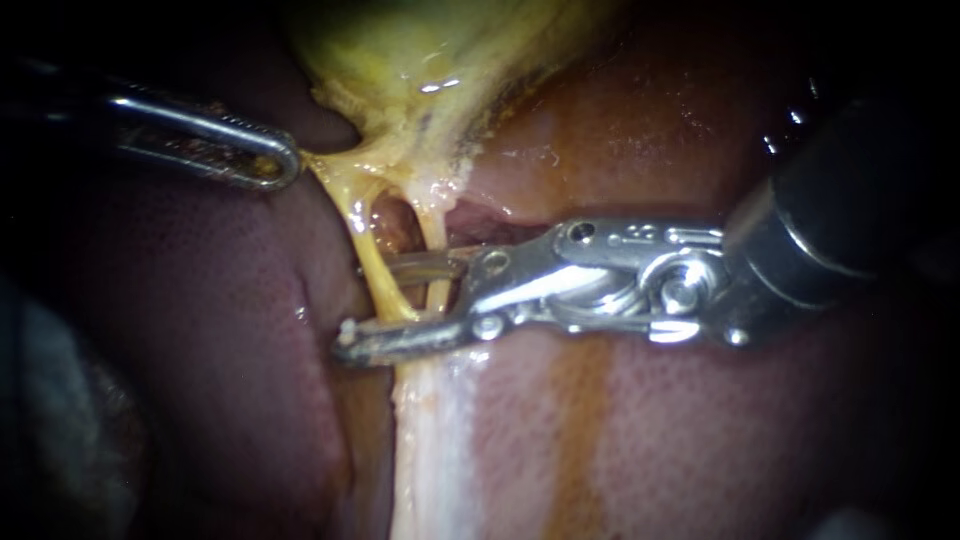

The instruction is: Going back first clip left tube

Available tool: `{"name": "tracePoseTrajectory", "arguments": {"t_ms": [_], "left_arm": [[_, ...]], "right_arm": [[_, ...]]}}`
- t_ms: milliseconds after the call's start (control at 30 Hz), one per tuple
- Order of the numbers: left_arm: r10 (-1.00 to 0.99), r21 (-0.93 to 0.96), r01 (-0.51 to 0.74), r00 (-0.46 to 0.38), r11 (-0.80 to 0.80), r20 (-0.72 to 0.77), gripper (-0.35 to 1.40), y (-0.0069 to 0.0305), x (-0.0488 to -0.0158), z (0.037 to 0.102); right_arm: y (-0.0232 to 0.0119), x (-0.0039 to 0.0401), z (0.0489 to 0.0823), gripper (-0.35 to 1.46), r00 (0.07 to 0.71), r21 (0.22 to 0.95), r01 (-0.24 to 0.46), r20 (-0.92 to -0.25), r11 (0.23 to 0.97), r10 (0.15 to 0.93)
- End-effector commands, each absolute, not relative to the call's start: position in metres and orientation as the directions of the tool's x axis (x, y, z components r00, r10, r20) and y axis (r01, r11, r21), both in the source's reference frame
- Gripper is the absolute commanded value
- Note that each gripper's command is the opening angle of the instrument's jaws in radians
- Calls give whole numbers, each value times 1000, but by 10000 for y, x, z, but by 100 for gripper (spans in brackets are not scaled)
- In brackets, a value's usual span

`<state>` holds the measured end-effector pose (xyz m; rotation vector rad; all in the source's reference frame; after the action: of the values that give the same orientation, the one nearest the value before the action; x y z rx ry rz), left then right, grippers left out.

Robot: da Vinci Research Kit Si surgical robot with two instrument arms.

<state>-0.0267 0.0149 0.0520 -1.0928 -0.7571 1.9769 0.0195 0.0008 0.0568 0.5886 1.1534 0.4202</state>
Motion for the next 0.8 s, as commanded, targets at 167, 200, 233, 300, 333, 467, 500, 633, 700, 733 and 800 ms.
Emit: {"name": "tracePoseTrajectory", "arguments": {"t_ms": [167, 200, 233, 300, 333, 467, 500, 633, 700, 733, 800], "left_arm": [[822, -771, -319, -363, -552, -438, -35, 149, -267, 520], [822, -771, -319, -363, -552, -438, -35, 149, -267, 520], [822, -771, -319, -363, -552, -438, -35, 149, -267, 520], [822, -770, -319, -363, -552, -438, -35, 149, -267, 521], [822, -770, -319, -363, -552, -439, -35, 149, -267, 521], [822, -770, -320, -363, -552, -439, -35, 149, -267, 521], [822, -770, -320, -363, -552, -439, -35, 148, -267, 521], [822, -770, -320, -362, -552, -439, -35, 148, -268, 522], [822, -769, -321, -362, -552, -439, -35, 147, -269, 522], [822, -769, -322, -362, -552, -439, -35, 147, -270, 522], [822, -769, -323, -361, -552, -439, -35, 147, -272, 523]], "right_arm": [[6, 159, 560, 50, 353, 563, 30, -779, 826, 518], [6, 152, 558, 50, 352, 559, 32, -782, 829, 514], [8, 146, 556, 50, 351, 550, 34, -788, 834, 505], [11, 131, 550, 50, 349, 540, 39, -796, 841, 495], [13, 125, 547, 50, 348, 537, 39, -798, 843, 493], [20, 98, 537, 50, 348, 534, 42, -800, 844, 489], [20, 93, 536, 50, 348, 535, 44, -800, 844, 489], [18, 75, 535, 50, 361, 533, 52, -798, 845, 481], [19, 71, 535, 50, 371, 530, 47, -796, 847, 478], [20, 69, 535, 50, 374, 530, 47, -795, 847, 477], [21, 66, 534, 50, 374, 530, 44, -795, 847, 478]]}}
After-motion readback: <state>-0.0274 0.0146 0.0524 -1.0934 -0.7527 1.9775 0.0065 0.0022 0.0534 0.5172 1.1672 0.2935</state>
